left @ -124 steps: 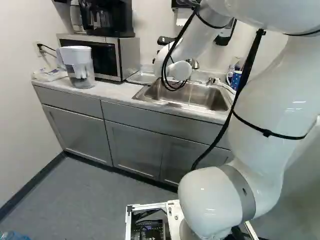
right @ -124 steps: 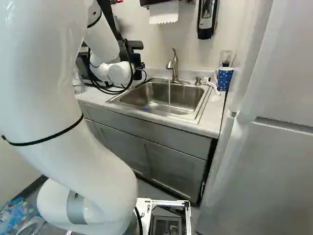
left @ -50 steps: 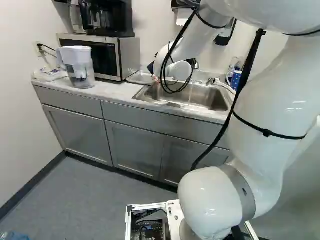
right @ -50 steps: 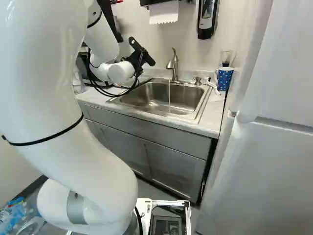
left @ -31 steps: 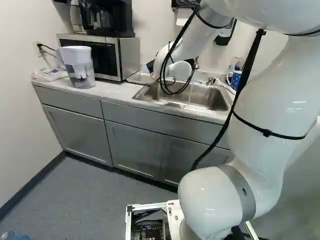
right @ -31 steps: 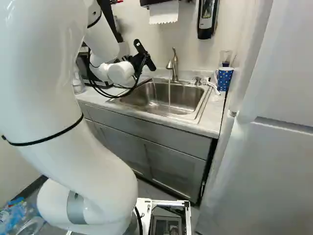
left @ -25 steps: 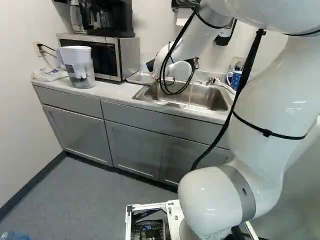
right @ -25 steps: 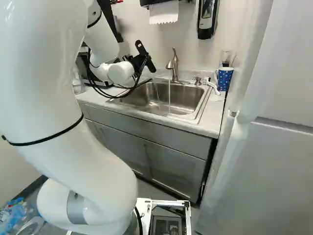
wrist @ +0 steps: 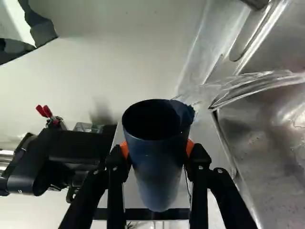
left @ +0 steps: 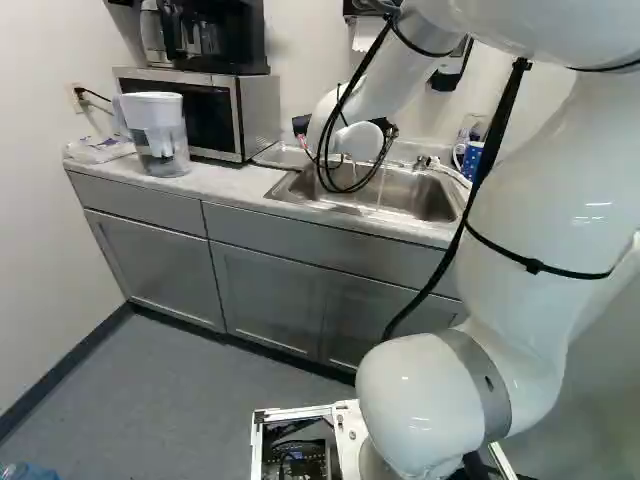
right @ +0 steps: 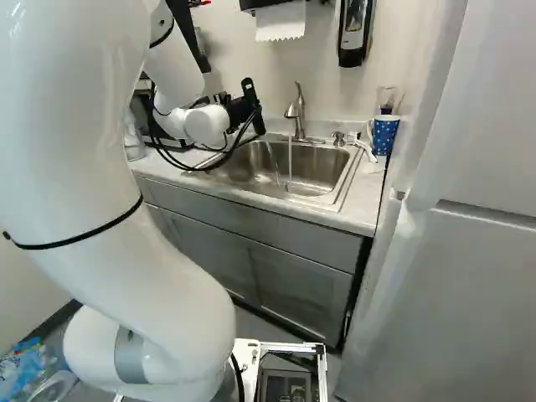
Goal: Rinse the cup and place it in the tray
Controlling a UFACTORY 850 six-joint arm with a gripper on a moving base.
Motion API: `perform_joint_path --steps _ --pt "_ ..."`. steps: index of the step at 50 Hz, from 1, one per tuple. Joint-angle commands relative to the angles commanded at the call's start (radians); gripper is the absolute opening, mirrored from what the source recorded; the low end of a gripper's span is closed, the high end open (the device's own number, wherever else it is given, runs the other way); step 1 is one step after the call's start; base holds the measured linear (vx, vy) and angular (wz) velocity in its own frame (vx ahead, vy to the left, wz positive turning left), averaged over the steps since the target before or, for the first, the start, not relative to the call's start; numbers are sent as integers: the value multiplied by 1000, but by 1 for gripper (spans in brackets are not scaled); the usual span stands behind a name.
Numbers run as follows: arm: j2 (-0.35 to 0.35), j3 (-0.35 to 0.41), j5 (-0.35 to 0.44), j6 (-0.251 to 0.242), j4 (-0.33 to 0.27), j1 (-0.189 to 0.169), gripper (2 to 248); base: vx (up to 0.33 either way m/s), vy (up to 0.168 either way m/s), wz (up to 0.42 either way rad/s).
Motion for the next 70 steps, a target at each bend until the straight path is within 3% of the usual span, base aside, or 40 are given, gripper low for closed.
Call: perform_joint_path --steps 57,70 --pt "0 0 0 599 0 0 125 0 0 0" --pt "0 0 0 599 0 0 125 0 0 0"
